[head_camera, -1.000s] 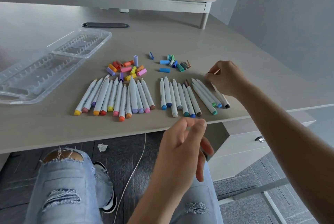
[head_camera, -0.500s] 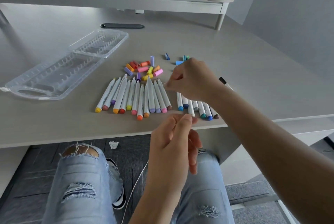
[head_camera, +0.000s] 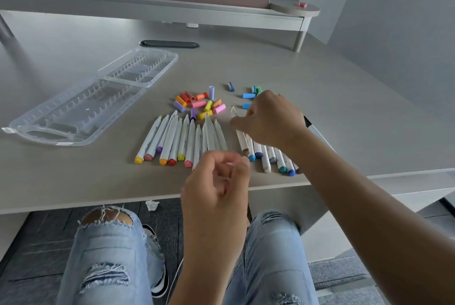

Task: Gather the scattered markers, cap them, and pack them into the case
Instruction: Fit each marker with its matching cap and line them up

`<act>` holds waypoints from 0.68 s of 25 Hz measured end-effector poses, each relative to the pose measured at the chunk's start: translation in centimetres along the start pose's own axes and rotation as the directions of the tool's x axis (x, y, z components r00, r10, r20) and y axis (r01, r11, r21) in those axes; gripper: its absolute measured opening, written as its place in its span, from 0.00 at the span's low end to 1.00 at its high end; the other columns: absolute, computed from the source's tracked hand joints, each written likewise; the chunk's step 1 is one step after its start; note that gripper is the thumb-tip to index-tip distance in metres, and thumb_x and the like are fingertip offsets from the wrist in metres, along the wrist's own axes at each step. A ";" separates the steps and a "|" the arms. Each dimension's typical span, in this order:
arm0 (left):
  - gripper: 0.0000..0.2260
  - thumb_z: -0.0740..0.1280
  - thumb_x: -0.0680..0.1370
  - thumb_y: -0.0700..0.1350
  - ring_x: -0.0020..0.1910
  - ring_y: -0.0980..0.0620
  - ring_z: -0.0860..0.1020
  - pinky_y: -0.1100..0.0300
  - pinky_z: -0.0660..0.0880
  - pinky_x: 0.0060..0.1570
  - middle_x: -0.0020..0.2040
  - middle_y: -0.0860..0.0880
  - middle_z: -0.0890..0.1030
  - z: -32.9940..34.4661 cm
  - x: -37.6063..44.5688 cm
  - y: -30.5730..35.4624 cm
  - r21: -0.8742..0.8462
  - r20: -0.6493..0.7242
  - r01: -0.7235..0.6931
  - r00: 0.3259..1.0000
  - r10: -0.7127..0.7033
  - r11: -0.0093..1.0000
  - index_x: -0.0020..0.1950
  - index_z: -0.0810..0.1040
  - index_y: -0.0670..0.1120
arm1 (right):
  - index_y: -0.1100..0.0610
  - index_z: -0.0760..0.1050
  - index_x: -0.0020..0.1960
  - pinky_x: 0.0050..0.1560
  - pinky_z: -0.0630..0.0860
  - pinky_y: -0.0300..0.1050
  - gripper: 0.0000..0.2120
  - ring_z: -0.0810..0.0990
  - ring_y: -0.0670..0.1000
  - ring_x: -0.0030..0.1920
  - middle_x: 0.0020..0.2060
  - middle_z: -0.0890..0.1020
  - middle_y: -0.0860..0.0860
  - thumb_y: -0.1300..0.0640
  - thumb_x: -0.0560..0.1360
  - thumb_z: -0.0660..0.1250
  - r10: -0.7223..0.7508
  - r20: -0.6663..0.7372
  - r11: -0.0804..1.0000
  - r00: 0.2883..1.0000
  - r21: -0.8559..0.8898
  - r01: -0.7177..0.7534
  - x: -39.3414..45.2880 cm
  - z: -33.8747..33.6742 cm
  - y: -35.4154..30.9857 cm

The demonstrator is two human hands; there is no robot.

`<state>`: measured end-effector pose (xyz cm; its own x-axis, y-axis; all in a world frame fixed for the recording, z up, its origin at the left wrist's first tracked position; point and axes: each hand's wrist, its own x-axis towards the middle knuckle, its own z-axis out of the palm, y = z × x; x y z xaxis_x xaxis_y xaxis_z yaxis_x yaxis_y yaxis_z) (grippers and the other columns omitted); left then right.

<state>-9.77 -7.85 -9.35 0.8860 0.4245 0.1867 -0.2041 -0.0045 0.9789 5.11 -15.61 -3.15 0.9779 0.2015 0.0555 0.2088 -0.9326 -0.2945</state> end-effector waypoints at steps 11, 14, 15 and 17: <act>0.12 0.66 0.80 0.37 0.24 0.49 0.70 0.57 0.72 0.25 0.36 0.44 0.84 2.9 3.3 1.6 -0.155 0.183 0.248 0.958 -0.220 0.956 0.62 0.78 0.47 | 0.54 0.87 0.39 0.27 0.66 0.35 0.12 0.69 0.44 0.27 0.32 0.85 0.50 0.46 0.74 0.75 0.073 0.192 0.838 0.979 0.520 -0.164 -2.6 -3.2 3.8; 0.12 0.64 0.80 0.34 0.26 0.48 0.69 0.58 0.71 0.24 0.35 0.40 0.82 2.5 3.0 1.5 -0.240 0.189 0.285 0.951 -0.244 0.928 0.61 0.80 0.45 | 0.57 0.86 0.44 0.26 0.70 0.35 0.11 0.74 0.43 0.26 0.36 0.85 0.53 0.50 0.78 0.72 0.140 0.002 0.874 0.990 0.469 -0.124 1.4 -2.9 6.5; 0.13 0.64 0.80 0.34 0.26 0.48 0.68 0.58 0.71 0.24 0.35 0.40 0.82 2.4 2.9 1.5 -0.252 0.185 0.286 0.952 -0.244 0.925 0.61 0.81 0.45 | 0.58 0.85 0.46 0.31 0.75 0.38 0.11 0.78 0.47 0.30 0.39 0.86 0.54 0.50 0.77 0.71 0.155 -0.070 0.907 0.985 0.406 -0.114 3.1 -2.7 7.6; 0.14 0.63 0.80 0.33 0.26 0.47 0.68 0.58 0.71 0.24 0.34 0.40 0.81 2.3 2.6 1.5 -0.260 0.176 0.287 0.953 -0.246 0.922 0.61 0.81 0.47 | 0.58 0.85 0.48 0.44 0.81 0.48 0.14 0.83 0.56 0.42 0.43 0.85 0.56 0.48 0.75 0.70 0.203 -0.132 0.950 0.970 0.268 -0.163 6.2 -2.4 9.3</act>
<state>-6.86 -8.80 -7.19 0.9680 0.2461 -0.0487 -0.0428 0.3533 0.9345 13.15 -23.75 -3.27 0.9922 -0.0337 0.1199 0.0373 -0.8382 -0.5440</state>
